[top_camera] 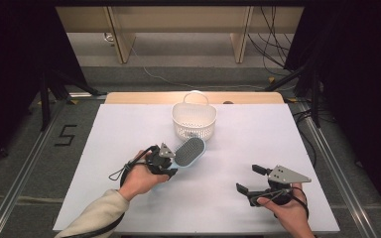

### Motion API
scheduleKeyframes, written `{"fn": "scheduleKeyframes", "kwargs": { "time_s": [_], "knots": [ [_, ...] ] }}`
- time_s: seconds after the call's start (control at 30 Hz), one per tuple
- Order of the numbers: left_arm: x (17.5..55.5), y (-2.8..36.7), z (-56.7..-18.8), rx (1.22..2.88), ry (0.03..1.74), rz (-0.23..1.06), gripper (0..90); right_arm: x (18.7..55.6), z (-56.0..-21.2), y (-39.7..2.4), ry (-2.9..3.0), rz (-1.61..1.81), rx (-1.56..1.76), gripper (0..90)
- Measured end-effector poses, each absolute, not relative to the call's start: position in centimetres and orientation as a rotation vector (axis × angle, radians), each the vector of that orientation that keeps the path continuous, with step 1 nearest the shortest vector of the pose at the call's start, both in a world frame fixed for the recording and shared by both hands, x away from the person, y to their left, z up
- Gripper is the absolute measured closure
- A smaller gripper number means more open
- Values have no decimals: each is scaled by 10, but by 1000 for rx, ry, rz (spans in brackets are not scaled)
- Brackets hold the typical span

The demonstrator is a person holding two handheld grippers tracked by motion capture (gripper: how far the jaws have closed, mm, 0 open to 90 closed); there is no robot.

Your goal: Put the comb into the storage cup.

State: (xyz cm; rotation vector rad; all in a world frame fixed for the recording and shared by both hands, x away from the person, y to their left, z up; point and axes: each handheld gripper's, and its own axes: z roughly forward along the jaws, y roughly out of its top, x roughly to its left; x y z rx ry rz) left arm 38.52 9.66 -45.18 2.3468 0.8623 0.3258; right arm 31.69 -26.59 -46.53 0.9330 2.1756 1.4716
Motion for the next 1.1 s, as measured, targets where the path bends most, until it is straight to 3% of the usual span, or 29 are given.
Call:
{"fn": "scheduleKeyframes", "kwargs": {
  "time_s": [1.1],
  "knots": [
    [385, 103, -447, 2258, 786, 463, 696, 317, -465, -266, 2175, 1471, 928, 114]
  ]
}}
